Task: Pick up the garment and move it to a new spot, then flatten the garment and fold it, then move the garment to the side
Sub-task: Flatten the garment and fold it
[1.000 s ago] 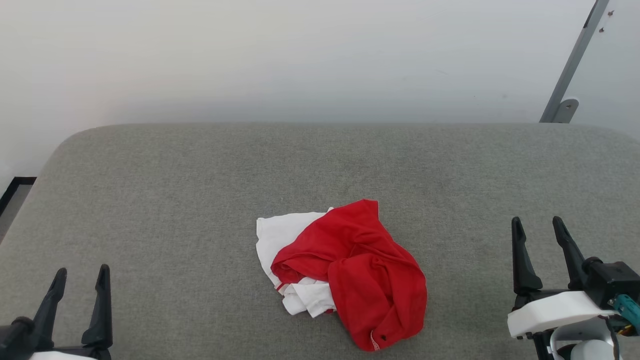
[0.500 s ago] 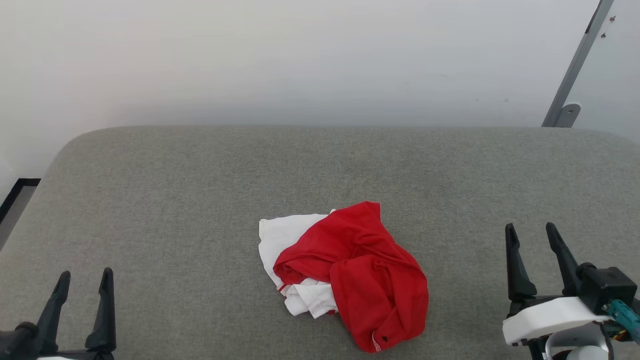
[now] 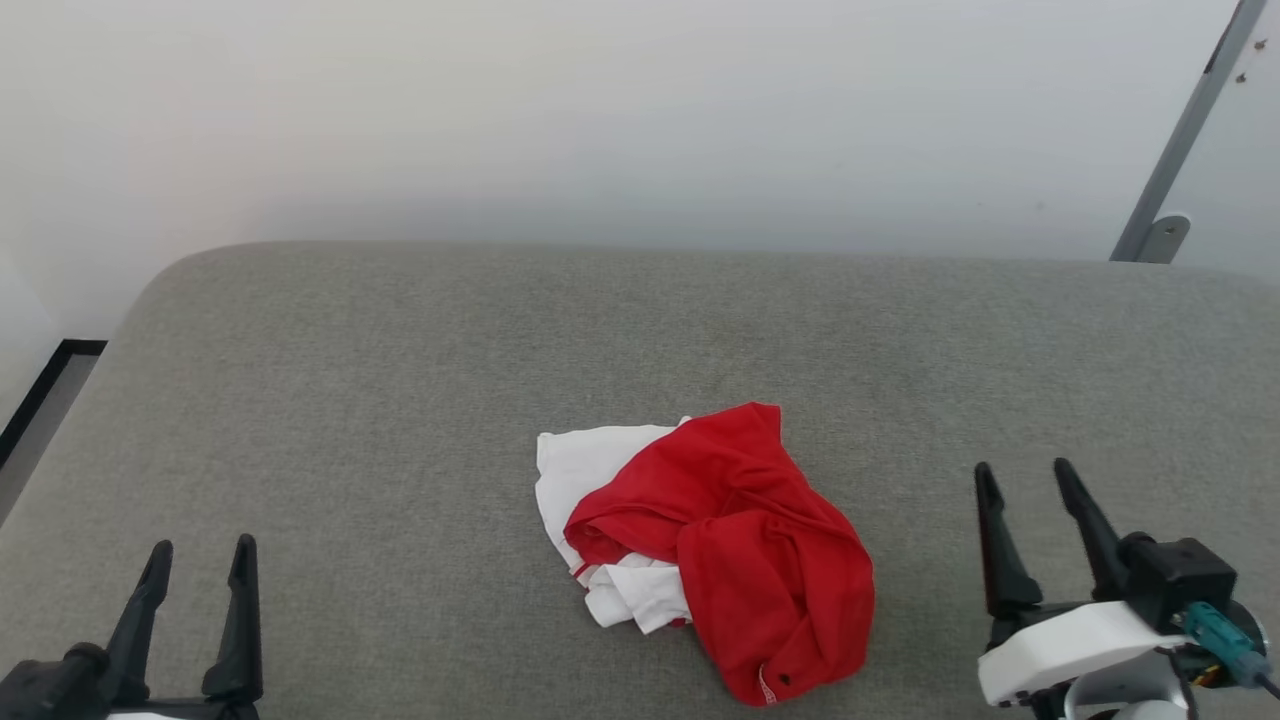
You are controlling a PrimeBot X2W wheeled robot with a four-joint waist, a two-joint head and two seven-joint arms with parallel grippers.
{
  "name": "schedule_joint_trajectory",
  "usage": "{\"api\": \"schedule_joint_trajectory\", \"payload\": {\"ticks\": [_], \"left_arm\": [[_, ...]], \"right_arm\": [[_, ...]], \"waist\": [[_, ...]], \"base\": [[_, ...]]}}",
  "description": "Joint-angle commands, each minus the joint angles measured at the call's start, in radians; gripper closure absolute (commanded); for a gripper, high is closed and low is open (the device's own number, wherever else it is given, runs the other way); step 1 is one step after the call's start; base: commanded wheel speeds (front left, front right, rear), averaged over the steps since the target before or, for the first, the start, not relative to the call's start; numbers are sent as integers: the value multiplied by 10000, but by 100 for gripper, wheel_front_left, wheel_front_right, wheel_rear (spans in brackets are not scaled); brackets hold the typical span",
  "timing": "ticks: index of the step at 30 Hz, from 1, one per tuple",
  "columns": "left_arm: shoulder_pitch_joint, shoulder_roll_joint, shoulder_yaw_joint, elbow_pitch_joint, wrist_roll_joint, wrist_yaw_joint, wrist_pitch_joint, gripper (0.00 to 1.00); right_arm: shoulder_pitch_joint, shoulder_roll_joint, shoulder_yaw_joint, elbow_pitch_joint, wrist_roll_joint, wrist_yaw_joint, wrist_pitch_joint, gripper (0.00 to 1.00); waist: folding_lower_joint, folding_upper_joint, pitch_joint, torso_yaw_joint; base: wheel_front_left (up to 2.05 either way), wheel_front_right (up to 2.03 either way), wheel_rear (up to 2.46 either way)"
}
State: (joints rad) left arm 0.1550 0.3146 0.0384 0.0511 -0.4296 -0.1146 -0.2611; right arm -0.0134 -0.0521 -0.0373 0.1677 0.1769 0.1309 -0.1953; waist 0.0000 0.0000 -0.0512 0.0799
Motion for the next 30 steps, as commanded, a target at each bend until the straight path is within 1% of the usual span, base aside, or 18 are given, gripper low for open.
{"api": "schedule_joint_trajectory", "payload": {"ticks": [1, 5, 9, 14, 18, 19, 20, 22, 28, 29, 30], "left_arm": [[-111, -30, -15, -31, 102, -47, -55, 0], [-219, -184, -100, -67, 102, -75, -55, 0], [-322, -270, -197, -84, 135, -95, -55, 0], [-476, -278, -387, -56, 159, -134, -55, 0], [-595, -341, -499, -16, 47, -146, -55, 0], [-641, -357, -531, 4, 36, -150, -55, 0], [-641, -357, -531, 4, 36, -150, -55, 0], [-748, -392, -593, 33, 2, -157, -55, 0], [-1064, -536, -735, 208, -16, -150, -55, 0], [-1127, -563, -754, 231, -35, -151, -55, 0], [-1180, -586, -772, 248, -74, -152, -55, 0]], "right_arm": [[26, 19, 89, -26, 81, -3, 69, 0], [-66, 15, 493, 47, 278, -3, 438, 0], [-209, -151, 1245, 165, 732, -3, 1288, 0], [-460, -814, 2625, 228, 1495, -3, 3088, 0], [-728, -1293, 3366, 238, 1980, -3, 4713, 0], [-831, -1391, 3491, 288, 2037, -5, 5141, 0], [-831, -1391, 3491, 288, 2037, -5, 5141, 0], [-1071, -1603, 3785, 385, 1987, -3, 5896, 0], [-1647, -1819, 4074, 990, 1637, -5, 7631, 0], [-1775, -1886, 4228, 1029, 1497, -5, 7823, 55], [-1881, -1919, 4351, 1022, 1473, -5, 7927, 100]], "waist": [[0, 0, 11, 62], [0, 0, 40, 288], [0, 0, 100, 563], [0, 0, 205, 915], [0, 0, 428, 1135], [0, 0, 498, 1182], [0, 0, 498, 1182], [0, 0, 631, 1284], [0, 0, 1004, 1594], [0, 0, 1054, 1632], [0, 0, 1095, 1659]], "base": [[0, 0, 0], [0, 0, 0], [0, 0, 0], [0, 0, 0], [0, 0, 0], [0, 0, 0], [0, 0, 0], [0, 0, 0], [0, 0, 0], [0, 0, 0], [0, 0, 0]]}}
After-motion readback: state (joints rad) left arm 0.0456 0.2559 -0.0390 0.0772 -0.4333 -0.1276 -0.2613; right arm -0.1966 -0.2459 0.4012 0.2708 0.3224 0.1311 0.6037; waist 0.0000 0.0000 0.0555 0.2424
